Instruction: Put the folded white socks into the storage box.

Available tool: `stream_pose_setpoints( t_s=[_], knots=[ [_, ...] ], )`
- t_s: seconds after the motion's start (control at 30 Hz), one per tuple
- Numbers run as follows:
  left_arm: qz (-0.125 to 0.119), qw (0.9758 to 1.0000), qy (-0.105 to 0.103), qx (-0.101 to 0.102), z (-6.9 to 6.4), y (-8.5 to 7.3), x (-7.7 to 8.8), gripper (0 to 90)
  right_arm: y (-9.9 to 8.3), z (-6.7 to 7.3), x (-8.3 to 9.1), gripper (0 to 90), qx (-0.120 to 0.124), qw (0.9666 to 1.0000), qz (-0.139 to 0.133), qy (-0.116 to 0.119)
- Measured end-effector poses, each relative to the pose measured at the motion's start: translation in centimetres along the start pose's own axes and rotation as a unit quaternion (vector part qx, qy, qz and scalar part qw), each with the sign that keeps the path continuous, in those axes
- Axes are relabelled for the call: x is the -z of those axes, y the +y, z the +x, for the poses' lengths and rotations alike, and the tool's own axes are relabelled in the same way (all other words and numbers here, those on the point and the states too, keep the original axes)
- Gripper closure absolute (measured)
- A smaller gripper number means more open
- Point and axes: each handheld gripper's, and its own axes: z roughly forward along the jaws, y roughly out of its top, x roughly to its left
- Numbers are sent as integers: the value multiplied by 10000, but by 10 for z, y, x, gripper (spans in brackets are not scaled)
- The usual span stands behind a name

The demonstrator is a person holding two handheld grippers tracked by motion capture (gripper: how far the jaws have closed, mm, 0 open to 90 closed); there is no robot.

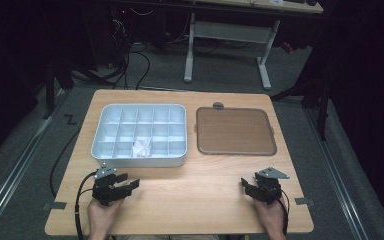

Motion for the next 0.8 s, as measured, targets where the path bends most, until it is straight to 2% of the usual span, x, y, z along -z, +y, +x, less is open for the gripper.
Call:
stream_pose_setpoints(
  t_s=[0.17,0.33,0.53,0.8],
  knots=[
    [-8,10000,68,-31,2,-4,-3,398,0,0,0,386,16,10000,-4,2],
    [-2,9992,213,-338,1,-10,-6,397,0,0,0,386,-2,10000,0,1],
    [-59,9986,250,-468,-1,-12,-9,394,0,0,0,386,1,10000,0,-1],
    [-113,9966,313,-756,-3,-16,-13,386,0,0,0,385,3,10000,0,-2]
  ],
)
